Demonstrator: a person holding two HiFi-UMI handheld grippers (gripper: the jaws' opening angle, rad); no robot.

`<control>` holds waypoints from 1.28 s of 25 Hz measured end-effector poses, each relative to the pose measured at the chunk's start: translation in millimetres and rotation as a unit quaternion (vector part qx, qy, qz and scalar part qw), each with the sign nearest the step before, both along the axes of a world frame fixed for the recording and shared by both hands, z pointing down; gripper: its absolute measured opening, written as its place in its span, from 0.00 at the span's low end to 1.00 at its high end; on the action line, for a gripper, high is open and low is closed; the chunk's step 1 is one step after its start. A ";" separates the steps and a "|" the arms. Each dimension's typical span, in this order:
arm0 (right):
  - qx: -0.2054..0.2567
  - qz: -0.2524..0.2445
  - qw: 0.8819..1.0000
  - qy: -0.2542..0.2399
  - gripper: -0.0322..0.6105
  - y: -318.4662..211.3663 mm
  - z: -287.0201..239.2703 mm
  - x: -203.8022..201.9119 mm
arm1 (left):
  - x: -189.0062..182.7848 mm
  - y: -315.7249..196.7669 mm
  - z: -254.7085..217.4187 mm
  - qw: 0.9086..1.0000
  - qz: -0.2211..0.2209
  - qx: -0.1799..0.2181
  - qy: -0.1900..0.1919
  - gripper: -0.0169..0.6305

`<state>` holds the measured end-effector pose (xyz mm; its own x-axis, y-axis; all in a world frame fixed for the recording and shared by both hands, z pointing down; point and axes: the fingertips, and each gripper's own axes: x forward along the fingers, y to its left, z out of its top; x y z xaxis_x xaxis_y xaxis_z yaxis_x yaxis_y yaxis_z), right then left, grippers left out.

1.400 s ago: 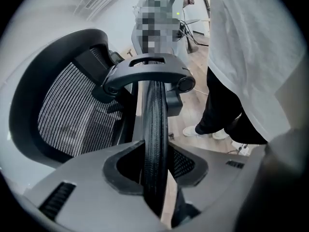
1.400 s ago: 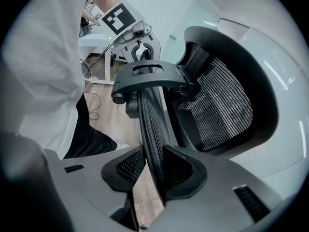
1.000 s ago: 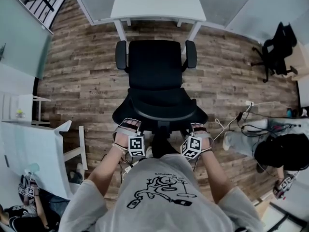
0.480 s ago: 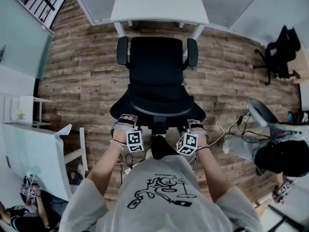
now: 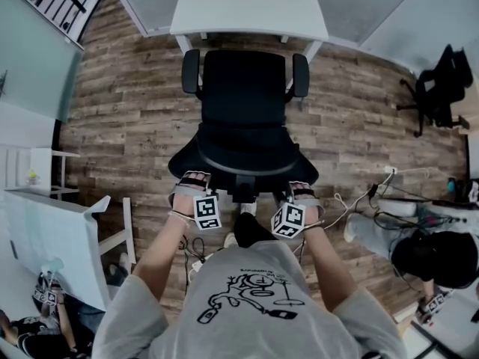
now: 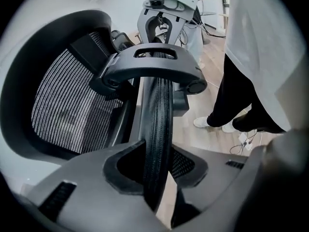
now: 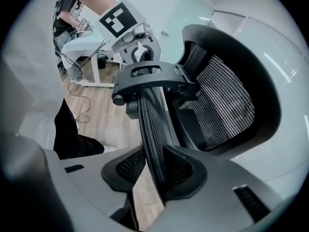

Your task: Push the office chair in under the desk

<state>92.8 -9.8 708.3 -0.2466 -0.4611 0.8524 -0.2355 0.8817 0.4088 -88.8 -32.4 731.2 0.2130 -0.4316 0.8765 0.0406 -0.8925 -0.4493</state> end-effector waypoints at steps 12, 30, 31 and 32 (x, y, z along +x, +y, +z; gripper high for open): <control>0.002 -0.014 1.000 0.003 0.26 -41.0 2.6 24.5 | 24.2 -38.9 3.5 1.000 -0.015 -0.011 0.004 0.20; 0.012 -0.036 0.999 0.004 0.27 -93.0 -0.2 59.4 | 57.1 -79.8 4.8 0.998 -0.054 -0.041 0.000 0.19; 0.011 -0.036 0.999 0.004 0.27 -95.3 -0.1 59.8 | 57.6 -82.0 4.7 0.998 -0.054 -0.041 0.000 0.19; 0.010 -0.035 0.999 0.004 0.27 -97.9 0.1 59.9 | 57.8 -84.6 4.5 0.998 -0.054 -0.041 0.001 0.19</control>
<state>152.7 -107.7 708.4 -0.2728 -0.4601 0.8449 -0.1702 0.8875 0.4283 -31.0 -117.0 735.7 0.1703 -0.3794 0.9094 -0.0584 -0.9252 -0.3750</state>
